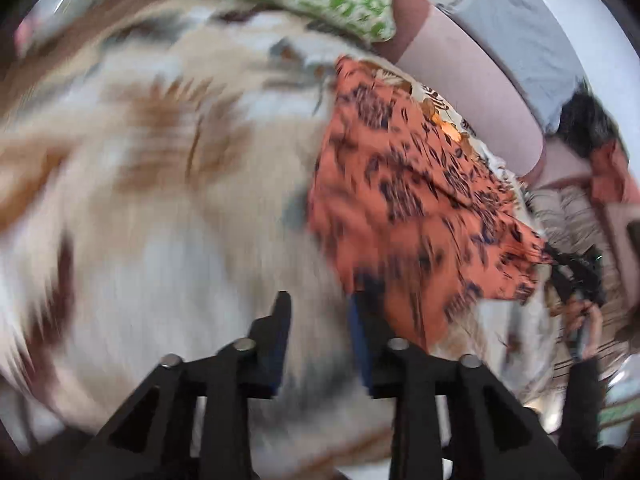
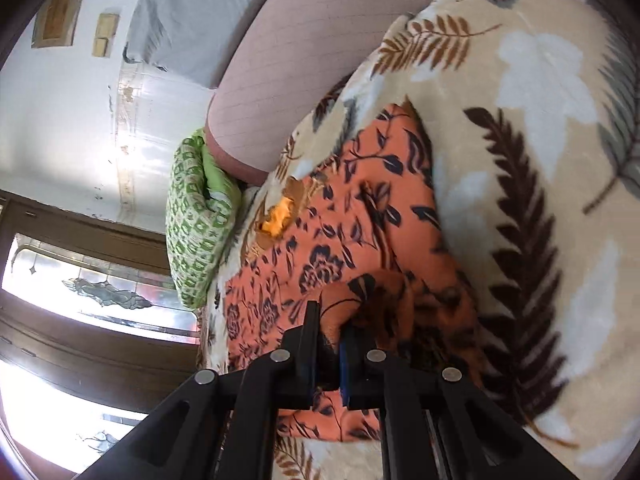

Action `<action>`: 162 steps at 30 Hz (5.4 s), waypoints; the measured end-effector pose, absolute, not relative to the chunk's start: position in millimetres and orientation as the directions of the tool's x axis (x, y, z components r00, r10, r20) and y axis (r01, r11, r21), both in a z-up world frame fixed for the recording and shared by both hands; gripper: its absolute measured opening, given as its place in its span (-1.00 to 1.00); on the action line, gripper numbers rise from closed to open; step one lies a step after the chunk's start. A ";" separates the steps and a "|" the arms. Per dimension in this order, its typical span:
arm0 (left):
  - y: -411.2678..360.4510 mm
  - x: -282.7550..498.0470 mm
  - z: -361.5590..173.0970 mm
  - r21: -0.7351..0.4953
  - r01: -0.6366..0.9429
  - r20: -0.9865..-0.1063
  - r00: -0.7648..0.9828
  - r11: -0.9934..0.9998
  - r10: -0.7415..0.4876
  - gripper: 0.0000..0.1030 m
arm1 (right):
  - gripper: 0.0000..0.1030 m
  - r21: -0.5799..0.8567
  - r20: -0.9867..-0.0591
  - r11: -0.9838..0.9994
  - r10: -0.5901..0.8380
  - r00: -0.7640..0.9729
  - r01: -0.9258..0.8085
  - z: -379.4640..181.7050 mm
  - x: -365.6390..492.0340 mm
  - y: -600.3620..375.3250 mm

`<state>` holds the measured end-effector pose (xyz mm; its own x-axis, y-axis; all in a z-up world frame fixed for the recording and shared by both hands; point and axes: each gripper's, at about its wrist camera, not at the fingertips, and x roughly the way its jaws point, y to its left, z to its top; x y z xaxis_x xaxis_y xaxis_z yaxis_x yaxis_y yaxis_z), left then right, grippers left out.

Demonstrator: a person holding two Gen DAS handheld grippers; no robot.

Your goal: Fold small clothes

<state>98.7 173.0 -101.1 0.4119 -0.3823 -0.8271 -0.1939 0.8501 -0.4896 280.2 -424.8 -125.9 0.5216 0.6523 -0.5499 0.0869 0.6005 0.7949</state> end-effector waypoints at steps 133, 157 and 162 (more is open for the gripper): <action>179.4 291.4 -125.3 -0.334 -0.324 -0.896 0.400 0.885 -0.191 -0.94 | -0.47 0.407 -0.837 0.889 0.269 0.477 0.212 -147.5 293.7 -423.1; 138.3 120.8 -104.8 -0.356 0.012 -0.858 0.391 0.934 -0.332 -0.64 | -0.81 0.463 -0.802 0.886 0.402 0.441 0.034 -115.1 145.6 -401.9; 144.0 110.4 -110.3 -0.386 -0.021 -0.853 0.387 0.922 -0.349 -0.65 | -0.88 0.470 -0.820 0.872 0.376 0.432 0.134 -127.0 121.5 -422.8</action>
